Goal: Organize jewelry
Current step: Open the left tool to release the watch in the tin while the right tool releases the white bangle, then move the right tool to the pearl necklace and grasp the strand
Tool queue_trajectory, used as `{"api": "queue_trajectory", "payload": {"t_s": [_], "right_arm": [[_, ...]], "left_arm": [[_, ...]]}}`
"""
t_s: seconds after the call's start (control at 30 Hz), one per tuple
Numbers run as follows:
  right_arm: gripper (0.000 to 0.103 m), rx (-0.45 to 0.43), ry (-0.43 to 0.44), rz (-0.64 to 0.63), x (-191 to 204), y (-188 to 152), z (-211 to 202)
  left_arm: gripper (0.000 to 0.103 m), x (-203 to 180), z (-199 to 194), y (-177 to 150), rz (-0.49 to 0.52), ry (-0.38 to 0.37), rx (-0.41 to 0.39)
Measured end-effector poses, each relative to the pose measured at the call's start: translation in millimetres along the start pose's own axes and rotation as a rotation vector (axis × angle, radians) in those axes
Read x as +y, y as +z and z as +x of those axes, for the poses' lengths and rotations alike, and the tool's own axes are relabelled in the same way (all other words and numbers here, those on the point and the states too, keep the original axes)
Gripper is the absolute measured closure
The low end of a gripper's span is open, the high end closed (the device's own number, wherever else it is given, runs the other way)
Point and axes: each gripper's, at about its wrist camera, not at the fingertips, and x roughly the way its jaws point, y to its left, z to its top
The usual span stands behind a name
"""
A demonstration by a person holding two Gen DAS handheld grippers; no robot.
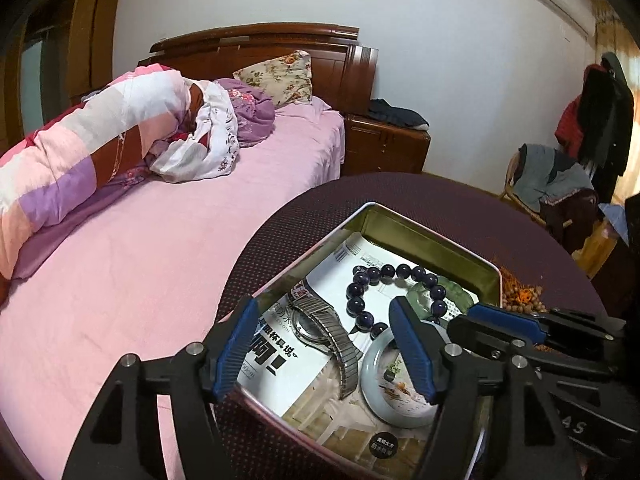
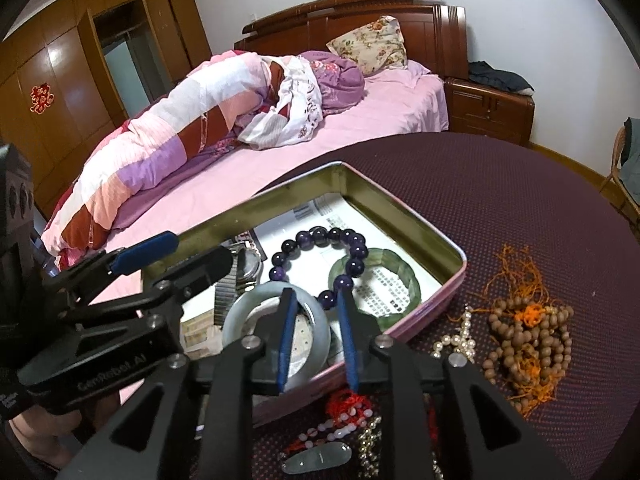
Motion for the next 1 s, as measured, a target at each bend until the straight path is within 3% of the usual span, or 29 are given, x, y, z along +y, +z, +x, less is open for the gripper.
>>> {"api": "queue_trajectory", "payload": {"t_s": [0.1,0.53,0.8,1.0], "right_arm": [[0.064,-0.010,0.008,0.012,-4.5,-1.0,-6.9],[0.060,-0.044,-0.081,0.099,-63.5,-16.2,-55.3],[0.060,0.014,-0.164,0.125,-92.5,-49.2,-66.3],[0.060,0.049,-0.174,0.142,-100.2,-62.9,-63.6]], "left_arm": [[0.035,-0.4,-2.4,-2.0,-0.011,0.020,-0.011],[0.026,-12.9,-20.9,-5.1,-0.002,0.038,-0.061],[0.026,-30.2,-29.1,-17.4,0.028,0.023,-0.055],[0.026,-51.9,-38.5,-23.5,0.099,0.015,-0.075]]}}
